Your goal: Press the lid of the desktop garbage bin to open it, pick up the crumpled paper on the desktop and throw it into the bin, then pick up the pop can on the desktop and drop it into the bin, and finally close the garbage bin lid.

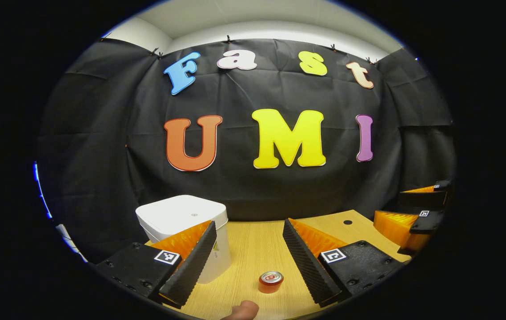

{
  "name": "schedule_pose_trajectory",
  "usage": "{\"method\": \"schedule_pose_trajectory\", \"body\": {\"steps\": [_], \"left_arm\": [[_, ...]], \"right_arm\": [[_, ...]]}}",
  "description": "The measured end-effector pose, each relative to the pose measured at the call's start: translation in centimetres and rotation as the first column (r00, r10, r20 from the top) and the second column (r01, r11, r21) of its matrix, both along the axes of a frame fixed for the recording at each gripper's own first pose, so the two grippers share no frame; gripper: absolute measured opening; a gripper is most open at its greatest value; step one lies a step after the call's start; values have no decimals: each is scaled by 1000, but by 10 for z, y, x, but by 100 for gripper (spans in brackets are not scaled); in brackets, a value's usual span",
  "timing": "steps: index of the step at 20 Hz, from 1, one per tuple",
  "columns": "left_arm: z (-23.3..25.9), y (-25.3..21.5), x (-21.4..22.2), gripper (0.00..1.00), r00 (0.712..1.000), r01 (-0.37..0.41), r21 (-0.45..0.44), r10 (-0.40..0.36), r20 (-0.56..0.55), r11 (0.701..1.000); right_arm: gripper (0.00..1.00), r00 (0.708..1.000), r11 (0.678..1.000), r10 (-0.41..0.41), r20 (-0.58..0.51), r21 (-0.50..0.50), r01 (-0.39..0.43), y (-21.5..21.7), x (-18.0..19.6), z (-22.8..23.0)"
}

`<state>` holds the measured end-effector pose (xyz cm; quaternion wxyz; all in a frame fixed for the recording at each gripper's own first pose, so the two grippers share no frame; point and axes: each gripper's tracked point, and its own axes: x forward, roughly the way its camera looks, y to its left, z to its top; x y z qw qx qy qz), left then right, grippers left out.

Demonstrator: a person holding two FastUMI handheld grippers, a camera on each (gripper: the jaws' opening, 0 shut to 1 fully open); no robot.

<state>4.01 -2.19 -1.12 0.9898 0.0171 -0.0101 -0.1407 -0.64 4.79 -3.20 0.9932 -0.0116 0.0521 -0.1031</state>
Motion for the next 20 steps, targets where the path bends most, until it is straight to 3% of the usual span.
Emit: {"method": "schedule_pose_trajectory", "body": {"steps": [8, 15, 17, 20], "left_arm": [[-2, 0, 12, 99, 1000, -1, 12, 1, -3, 1000], [-16, 2, 16, 99, 1000, 14, 25, -14, -10, 1000], [-24, 2, 18, 99, 1000, 19, 38, -19, -17, 999], [-35, 0, 23, 99, 999, 36, 49, -35, -38, 998]], "right_arm": [[94, 999, 1000, 1, -34, 5, 0, -2, 15, -10], [94, 991, 999, -38, -130, 23, 41, -19, 23, -50], [94, 979, 999, -19, -204, 40, 28, -18, 29, -80], [94, 931, 997, 21, -365, 80, 9, -10, 38, -136]]}}
